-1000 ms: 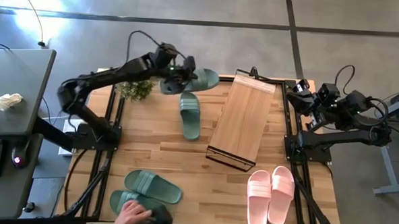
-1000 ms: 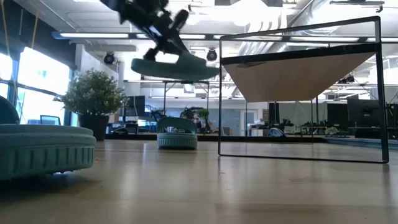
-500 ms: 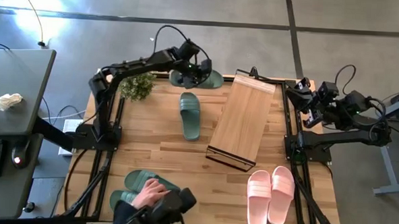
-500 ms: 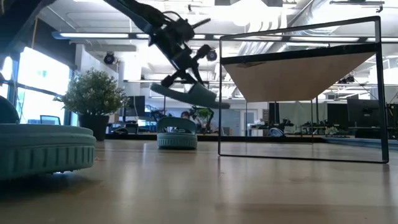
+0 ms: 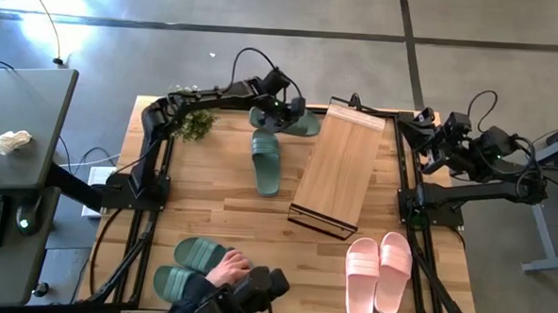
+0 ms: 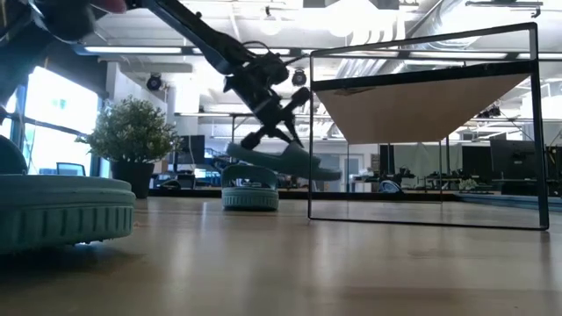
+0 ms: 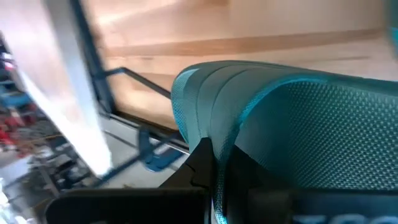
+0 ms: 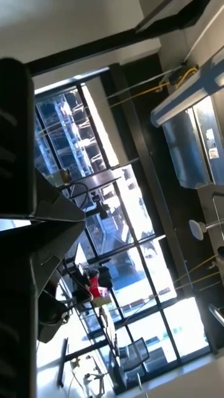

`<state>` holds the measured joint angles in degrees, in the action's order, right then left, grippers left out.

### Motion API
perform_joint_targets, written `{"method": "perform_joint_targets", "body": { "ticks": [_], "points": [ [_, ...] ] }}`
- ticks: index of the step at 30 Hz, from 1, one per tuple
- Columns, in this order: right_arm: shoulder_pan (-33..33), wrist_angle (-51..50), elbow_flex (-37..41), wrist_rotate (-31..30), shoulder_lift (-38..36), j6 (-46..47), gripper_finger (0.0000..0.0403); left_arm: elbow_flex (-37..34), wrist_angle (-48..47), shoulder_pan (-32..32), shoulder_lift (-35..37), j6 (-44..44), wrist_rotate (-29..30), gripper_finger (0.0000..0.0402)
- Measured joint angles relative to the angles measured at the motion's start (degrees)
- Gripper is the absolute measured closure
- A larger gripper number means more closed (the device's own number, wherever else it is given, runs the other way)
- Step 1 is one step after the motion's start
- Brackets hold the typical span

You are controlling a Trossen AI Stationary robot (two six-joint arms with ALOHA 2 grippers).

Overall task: Pick and place slides into the shelf
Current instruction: Put the green slide under the shelf

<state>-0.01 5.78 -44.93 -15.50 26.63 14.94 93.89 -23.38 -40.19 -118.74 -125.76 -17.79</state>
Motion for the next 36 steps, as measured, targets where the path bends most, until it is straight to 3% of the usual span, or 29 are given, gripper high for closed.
{"method": "perform_joint_targets", "body": {
  "ticks": [19, 28, 36],
  "points": [
    [0.0, -0.9, 0.0, -0.5, 0.0, 0.0, 0.0402, 0.0, 4.5, 2.0, -3.1, -1.3, -4.3, 0.0401],
    [0.0, -2.6, 0.0, -0.4, 0.0, 0.0, 0.0402, 0.0, 4.6, 4.0, -4.9, -1.9, 0.4, 0.0398],
    [0.0, -2.9, 0.0, -0.4, 0.0, 0.0, 0.0402, -0.1, 5.3, 4.6, -5.0, -1.1, 3.5, 0.0370]
  ]
}}
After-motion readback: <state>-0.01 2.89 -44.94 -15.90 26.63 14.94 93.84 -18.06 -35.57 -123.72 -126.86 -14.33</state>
